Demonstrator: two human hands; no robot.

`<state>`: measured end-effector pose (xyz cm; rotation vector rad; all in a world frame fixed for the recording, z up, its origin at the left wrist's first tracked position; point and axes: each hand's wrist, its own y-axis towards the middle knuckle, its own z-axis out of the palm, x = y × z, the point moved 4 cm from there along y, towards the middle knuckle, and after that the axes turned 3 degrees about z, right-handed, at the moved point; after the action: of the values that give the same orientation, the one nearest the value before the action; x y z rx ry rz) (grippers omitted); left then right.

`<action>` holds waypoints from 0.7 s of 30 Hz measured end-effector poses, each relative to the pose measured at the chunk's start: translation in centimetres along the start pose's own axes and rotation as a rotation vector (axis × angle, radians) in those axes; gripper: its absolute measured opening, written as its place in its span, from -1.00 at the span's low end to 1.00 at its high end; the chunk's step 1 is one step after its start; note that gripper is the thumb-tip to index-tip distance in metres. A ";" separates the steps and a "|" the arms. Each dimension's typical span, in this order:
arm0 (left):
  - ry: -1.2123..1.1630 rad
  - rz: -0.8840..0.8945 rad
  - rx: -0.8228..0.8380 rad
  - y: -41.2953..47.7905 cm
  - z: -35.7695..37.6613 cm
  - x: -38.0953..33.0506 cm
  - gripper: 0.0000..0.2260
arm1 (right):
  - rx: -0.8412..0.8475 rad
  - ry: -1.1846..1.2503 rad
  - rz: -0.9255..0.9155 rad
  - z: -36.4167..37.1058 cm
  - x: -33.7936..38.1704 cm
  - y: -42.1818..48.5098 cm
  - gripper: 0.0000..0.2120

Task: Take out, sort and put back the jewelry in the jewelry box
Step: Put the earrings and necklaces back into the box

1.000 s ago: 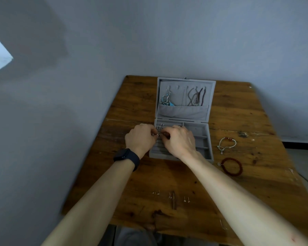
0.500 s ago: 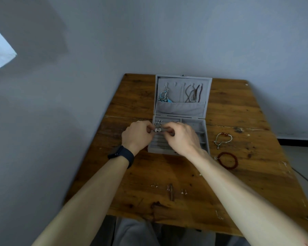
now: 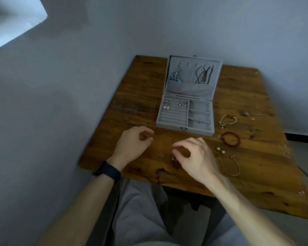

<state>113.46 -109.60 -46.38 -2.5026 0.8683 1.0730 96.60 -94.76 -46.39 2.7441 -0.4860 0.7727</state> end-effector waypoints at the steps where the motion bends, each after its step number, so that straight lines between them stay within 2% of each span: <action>1: 0.009 0.007 0.006 -0.8 0.5 0.2 -0.81 | 0.003 -0.014 0.000 0.4 0.2 -0.4 -0.80; 11: 0.138 0.048 -0.059 -3.4 3.6 0.6 -0.77 | 0.046 -0.173 0.032 3.3 1.5 -1.1 -0.77; 21: 0.205 0.054 -0.110 -3.6 4.0 0.5 -0.84 | -0.019 -0.215 0.022 4.1 1.9 -0.9 -0.80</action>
<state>113.70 -105.13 -49.40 -2.7333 0.9611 0.9143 100.38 -95.71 -48.92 2.8227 -0.5629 0.4767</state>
